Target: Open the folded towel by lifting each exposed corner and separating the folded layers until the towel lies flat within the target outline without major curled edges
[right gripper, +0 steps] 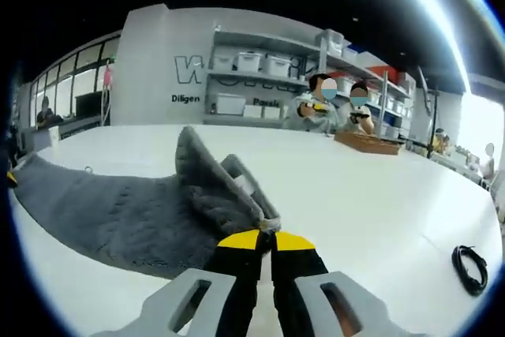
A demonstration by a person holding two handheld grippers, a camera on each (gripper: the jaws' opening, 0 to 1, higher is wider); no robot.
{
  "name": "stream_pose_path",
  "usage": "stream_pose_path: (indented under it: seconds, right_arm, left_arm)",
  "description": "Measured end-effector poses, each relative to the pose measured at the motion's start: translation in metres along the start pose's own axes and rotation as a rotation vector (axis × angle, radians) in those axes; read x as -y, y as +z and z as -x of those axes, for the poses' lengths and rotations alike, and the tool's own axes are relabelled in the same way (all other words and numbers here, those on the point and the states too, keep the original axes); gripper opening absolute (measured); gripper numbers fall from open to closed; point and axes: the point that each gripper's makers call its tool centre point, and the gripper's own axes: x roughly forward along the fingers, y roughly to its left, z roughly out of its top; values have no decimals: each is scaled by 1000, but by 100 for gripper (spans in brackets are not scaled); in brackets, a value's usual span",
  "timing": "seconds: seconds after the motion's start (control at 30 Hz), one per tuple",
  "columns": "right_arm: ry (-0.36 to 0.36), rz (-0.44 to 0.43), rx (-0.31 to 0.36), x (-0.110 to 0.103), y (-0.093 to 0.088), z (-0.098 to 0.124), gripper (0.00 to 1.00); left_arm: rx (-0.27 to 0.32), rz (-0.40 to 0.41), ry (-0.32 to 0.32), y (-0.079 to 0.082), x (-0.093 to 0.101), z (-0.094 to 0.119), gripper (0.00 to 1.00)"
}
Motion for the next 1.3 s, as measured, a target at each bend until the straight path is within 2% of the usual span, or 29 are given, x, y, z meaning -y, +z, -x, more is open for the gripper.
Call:
stream_pose_path:
  seconds: [0.13, 0.27, 0.47, 1.0, 1.13, 1.2, 1.3]
  right_arm:
    - [-19, -3, -36, 7, -9, -3, 0]
    - [-62, 44, -63, 16, -14, -4, 1]
    - [-100, 36, -86, 25, -20, -1, 0]
    - [-72, 32, -56, 20, -12, -1, 0]
    - [-65, 28, -33, 20, -5, 3, 0]
    - [-39, 24, -11, 14, 0, 4, 0]
    - [13, 13, -6, 3, 4, 4, 12]
  left_arm:
    - [-2, 0, 0, 0, 0, 0, 88]
    - [-2, 0, 0, 0, 0, 0, 88]
    - [-2, 0, -3, 0, 1, 0, 88]
    - [-13, -3, -9, -3, 2, -2, 88]
    - [-8, -8, -21, -1, 5, -1, 89]
    - [-4, -2, -25, 0, 5, -1, 89]
    - [-8, -2, -21, -1, 3, 0, 89]
